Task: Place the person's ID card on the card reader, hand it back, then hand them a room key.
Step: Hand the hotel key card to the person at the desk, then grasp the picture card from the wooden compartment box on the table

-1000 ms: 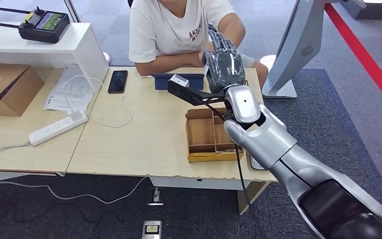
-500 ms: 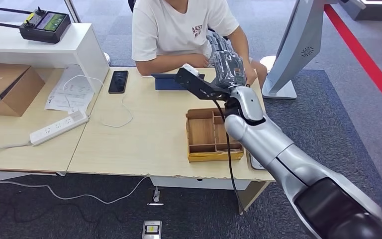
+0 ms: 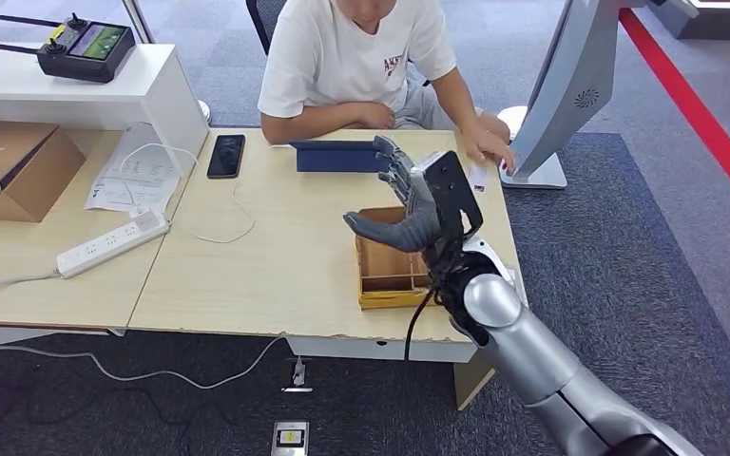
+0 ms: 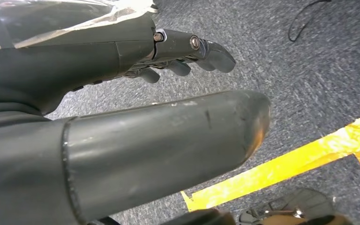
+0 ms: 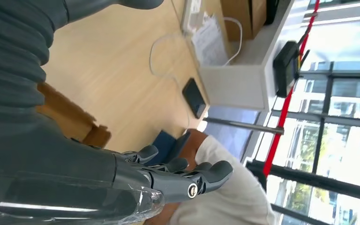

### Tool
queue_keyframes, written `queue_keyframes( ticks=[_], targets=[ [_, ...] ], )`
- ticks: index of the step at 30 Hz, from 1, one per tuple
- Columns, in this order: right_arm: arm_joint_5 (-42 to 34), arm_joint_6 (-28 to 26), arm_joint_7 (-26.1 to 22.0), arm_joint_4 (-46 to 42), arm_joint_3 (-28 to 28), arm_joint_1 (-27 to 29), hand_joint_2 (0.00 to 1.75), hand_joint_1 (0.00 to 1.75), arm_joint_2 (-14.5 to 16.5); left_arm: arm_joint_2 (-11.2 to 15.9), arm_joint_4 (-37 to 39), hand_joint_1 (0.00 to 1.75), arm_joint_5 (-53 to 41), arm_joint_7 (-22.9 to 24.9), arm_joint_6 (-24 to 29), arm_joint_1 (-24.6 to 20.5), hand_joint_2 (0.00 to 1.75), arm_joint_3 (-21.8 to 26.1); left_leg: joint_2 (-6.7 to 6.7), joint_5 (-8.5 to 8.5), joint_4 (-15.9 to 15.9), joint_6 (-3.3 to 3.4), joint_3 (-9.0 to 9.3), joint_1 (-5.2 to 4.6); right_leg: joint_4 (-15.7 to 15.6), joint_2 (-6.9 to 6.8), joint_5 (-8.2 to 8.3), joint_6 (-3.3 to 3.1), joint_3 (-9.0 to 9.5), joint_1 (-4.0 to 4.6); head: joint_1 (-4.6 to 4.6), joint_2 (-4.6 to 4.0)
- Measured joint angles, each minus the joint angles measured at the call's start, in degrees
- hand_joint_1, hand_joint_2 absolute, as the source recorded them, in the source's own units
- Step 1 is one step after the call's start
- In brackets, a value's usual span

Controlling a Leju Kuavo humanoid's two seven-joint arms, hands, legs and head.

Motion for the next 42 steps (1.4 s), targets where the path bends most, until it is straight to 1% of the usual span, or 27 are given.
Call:
queue_keyframes(
  ticks=[3, 6, 9, 13, 15, 19, 24, 27, 29, 31, 42],
  targets=[
    [0.00, 1.54, -0.57, -6.82, -0.67, 4.89, 1.75, 0.00, -2.16, 0.20, 0.16, 0.00, 0.39, -0.21, 0.04, 0.46, 0.00, 0.26, 0.02, -0.01, 0.00, 0.01, 0.00, 0.00, -0.01, 0.01, 0.00, 0.00, 0.00, 0.00, 0.00, 0.00],
    [2.02, 3.17, -0.48, -11.46, -1.22, 8.66, 1.75, 0.00, -3.91, 0.29, 0.29, 0.00, 0.63, -0.23, 0.04, 0.55, 0.00, 0.45, 0.04, -0.01, 0.00, 0.01, 0.01, 0.00, -0.01, 0.01, 0.00, 0.00, 0.01, 0.00, 0.00, 0.00],
    [4.67, 4.23, -0.28, -14.56, -1.86, 11.92, 1.75, 0.00, -5.19, 0.32, 0.46, 0.00, 0.68, -0.07, 0.06, 0.60, 0.00, 0.89, 0.04, 0.00, -0.01, 0.01, 0.01, 0.00, -0.01, 0.01, 0.01, 0.00, 0.03, 0.00, 0.00, 0.00],
    [9.32, 3.96, 0.80, -16.64, -2.32, 14.22, 1.75, 0.00, -6.16, 0.33, 0.53, 0.00, 0.66, 0.01, 0.38, 0.60, 0.00, 1.29, 0.04, 0.00, 0.00, 0.01, 0.01, 0.00, -0.01, 0.01, 0.01, 0.00, 0.03, 0.00, 0.00, 0.00],
    [15.11, 2.71, 2.89, -17.19, -2.33, 14.71, 1.75, 0.00, -6.50, 0.33, 0.54, 0.00, 0.56, 0.12, 0.65, 0.59, 0.00, 1.38, 0.04, 0.00, 0.00, 0.01, 0.00, 0.00, -0.01, 0.01, 0.01, 0.00, 0.03, 0.00, -0.01, 0.00],
    [30.37, -0.10, 8.49, -17.33, -1.88, 15.03, 1.75, 0.00, -6.83, 0.33, 0.57, 0.00, 0.21, 0.70, 0.80, 0.55, 0.00, 1.50, 0.04, 0.00, -0.01, 0.01, -0.01, 0.00, -0.01, 0.01, 0.01, 0.00, 0.03, -0.01, -0.01, 0.00],
    [55.68, -0.69, 17.06, -16.38, 0.02, 14.96, 1.75, 0.00, -6.86, 0.23, 0.57, 0.00, -0.62, 1.55, 0.80, 0.42, 0.00, 1.50, 0.03, 0.00, -0.01, 0.01, -0.05, 0.00, -0.01, 0.01, 0.01, 0.00, 0.03, 0.00, 0.00, 0.00],
    [63.77, -0.13, 18.69, -14.89, 1.26, 15.01, 1.75, 0.00, -6.69, 0.09, 0.57, 0.00, -0.76, 1.71, 0.80, 0.37, 0.00, 1.49, 0.02, 0.00, -0.02, 0.01, -0.05, 0.00, -0.01, 0.01, 0.01, 0.00, 0.02, 0.00, 0.00, 0.00],
    [66.64, 0.48, 19.03, -13.71, 1.91, 15.17, 1.75, 0.00, -6.50, 0.03, 0.57, 0.00, -0.91, 1.75, 0.80, 0.35, 0.00, 1.49, 0.02, 0.00, -0.02, 0.01, -0.06, 0.00, -0.01, 0.01, 0.00, 0.00, 0.02, 0.00, 0.00, 0.00],
    [67.93, 0.80, 19.16, -12.53, 2.43, 15.50, 1.75, 0.00, -6.33, 0.01, 0.57, 0.00, -1.01, 1.78, 0.80, 0.34, 0.00, 1.49, 0.02, 0.00, -0.02, 0.01, -0.06, 0.00, -0.01, 0.01, 0.00, 0.00, 0.02, 0.00, 0.00, 0.00],
    [69.03, 1.17, 18.85, -7.64, 4.00, 16.38, 1.75, 0.00, -5.88, 0.01, 0.57, 0.00, -0.60, 1.76, 0.76, 0.33, 0.00, 1.49, 0.02, 0.00, -0.02, 0.01, -0.06, 0.00, -0.01, 0.01, 0.00, 0.00, 0.00, -0.01, 0.00, 0.00]
  ],
)
